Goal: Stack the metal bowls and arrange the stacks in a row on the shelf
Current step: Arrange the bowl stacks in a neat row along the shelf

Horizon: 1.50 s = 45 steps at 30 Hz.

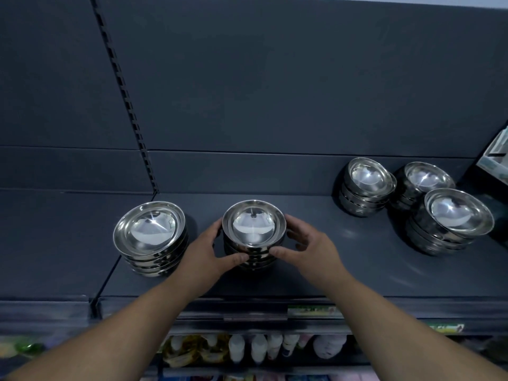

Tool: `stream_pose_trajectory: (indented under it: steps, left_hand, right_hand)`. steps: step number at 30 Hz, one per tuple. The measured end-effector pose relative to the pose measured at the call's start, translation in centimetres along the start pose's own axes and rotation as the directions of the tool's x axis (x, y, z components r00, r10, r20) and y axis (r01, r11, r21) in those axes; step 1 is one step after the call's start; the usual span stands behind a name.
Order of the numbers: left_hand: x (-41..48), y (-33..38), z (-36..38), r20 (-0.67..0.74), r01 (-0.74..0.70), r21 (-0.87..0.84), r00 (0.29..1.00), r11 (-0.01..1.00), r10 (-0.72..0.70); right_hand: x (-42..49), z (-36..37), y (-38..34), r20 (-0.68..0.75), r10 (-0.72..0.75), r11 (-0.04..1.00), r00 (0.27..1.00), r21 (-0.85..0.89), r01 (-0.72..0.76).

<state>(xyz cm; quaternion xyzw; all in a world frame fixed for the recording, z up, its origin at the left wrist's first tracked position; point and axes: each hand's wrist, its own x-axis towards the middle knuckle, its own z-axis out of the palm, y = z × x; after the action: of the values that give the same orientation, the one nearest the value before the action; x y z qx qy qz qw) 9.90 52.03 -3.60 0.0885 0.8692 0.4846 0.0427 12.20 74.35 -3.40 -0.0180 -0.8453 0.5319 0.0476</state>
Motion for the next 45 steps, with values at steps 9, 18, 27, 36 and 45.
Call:
stream_pose_trajectory:
  steps: [9, 18, 27, 36, 45]
  left_hand:
    - [0.5, -0.5, -0.1, -0.005, 0.002, 0.015, 1.000, 1.000, -0.001]
    - [0.1, 0.0, -0.2, 0.009, -0.003, -0.058, 1.000, 0.998, 0.003]
    - [-0.1, -1.0, 0.1, 0.048, 0.066, -0.195, 0.997, 0.979, -0.057]
    - [-0.5, -2.1, 1.4, 0.073, 0.094, -0.169, 0.994, 0.981, -0.082]
    - [-0.1, -2.1, 1.2, 0.022, 0.031, -0.130, 0.999, 0.991, -0.028]
  right_hand:
    - [0.0, 0.5, 0.7, -0.020, -0.003, 1.000, 1.000, 0.020, 0.003]
    - [0.1, 0.6, 0.4, -0.004, 0.021, 0.998, 1.000, 0.053, -0.021]
    - [-0.2, 0.9, 0.5, 0.013, 0.094, 0.974, 0.996, 0.207, -0.094]
    - [-0.6, 2.6, 1.0, 0.128, 0.236, 0.914, 0.963, 0.308, -0.264]
    - [-0.7, 3.0, 0.6, 0.026, 0.184, 0.949, 0.983, 0.256, -0.185]
